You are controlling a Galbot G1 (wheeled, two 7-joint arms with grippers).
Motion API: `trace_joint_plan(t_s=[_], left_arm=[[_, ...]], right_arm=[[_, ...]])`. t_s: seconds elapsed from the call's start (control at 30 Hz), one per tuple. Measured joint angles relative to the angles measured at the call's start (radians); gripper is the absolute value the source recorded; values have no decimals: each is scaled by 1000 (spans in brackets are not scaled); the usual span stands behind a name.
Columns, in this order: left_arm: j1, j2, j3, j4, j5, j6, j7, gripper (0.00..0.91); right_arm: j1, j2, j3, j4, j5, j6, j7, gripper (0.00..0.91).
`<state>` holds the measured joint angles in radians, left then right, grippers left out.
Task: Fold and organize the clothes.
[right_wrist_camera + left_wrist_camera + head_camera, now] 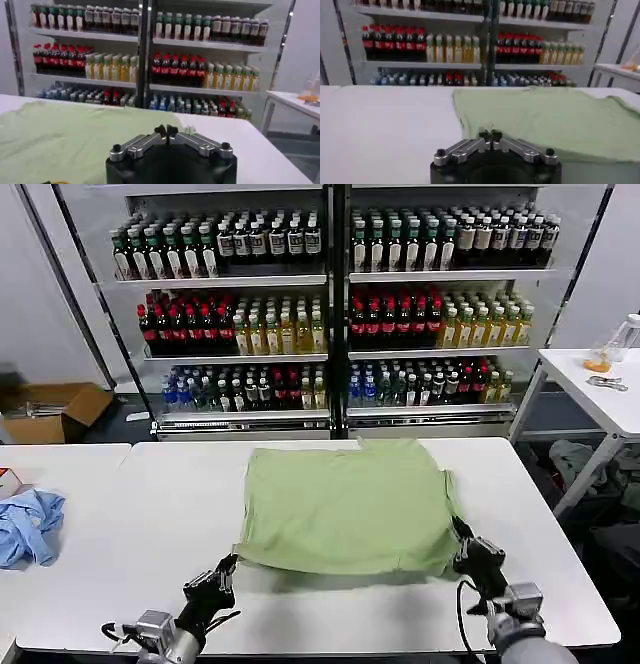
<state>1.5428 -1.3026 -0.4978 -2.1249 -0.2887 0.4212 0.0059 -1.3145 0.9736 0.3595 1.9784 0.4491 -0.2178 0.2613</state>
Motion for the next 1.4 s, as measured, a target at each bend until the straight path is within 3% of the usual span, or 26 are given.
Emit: trace_joint_plan(t_s=[0.8,0.87,0.93,0.97,1.0,1.4], left_arm=[[-223,35,50,219,-4,22,-19,20],[-230,36,53,226,-3,23,-19,121],[-235,35,55,231,-1,25,-20,715],[-237,35,57,234,-1,26,-20,907],[-239,34,57,235,-1,28,-21,907],[-218,14,46,214,-2,24,-30,907]], right_arm=[[335,41,-179,-297,-71,26,-22,0],[349,43,-189,-310,-79,24,-25,0],[357,47,-198,-319,-89,20,-28,0],[361,49,-201,-323,-94,18,-30,786],[363,52,-203,-325,-99,14,-32,907],[314,45,-170,-285,-123,13,-30,907]])
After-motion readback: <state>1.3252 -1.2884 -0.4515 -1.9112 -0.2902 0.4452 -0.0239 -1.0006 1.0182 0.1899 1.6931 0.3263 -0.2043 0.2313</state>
